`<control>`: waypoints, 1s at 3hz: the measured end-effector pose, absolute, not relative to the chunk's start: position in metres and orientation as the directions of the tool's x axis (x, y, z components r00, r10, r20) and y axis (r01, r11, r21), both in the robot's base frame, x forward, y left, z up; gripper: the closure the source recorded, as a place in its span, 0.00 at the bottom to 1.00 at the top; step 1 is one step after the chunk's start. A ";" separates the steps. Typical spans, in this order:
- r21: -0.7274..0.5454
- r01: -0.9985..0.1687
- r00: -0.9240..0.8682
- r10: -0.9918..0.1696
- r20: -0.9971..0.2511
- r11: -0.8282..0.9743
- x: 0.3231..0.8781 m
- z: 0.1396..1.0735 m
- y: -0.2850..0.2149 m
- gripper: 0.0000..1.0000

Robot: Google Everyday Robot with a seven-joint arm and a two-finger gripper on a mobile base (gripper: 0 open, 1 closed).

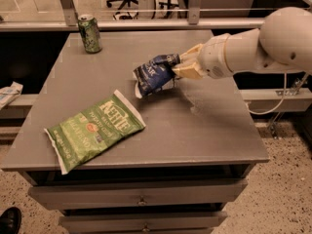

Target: Move blue chip bag near green jalapeno chip bag

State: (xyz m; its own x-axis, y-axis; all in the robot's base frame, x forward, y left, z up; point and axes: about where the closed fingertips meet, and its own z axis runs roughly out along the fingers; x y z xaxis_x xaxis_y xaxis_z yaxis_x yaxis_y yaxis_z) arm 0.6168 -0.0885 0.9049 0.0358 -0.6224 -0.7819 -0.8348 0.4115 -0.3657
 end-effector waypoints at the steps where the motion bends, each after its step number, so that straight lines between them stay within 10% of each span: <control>1: -0.347 -0.877 0.079 -0.613 -0.786 0.332 0.575 0.902 -0.093 0.97; 3: -0.320 -0.917 0.124 -0.593 -0.796 0.238 0.541 0.903 -0.085 0.51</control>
Offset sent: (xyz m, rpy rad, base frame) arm -0.0912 -0.0008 -0.0012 0.0199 0.0597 0.2325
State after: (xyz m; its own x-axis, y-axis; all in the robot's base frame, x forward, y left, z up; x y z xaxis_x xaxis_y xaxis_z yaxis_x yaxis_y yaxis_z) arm 0.5412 -0.0848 0.9031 0.1240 -0.5926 -0.7959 -0.9168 0.2383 -0.3204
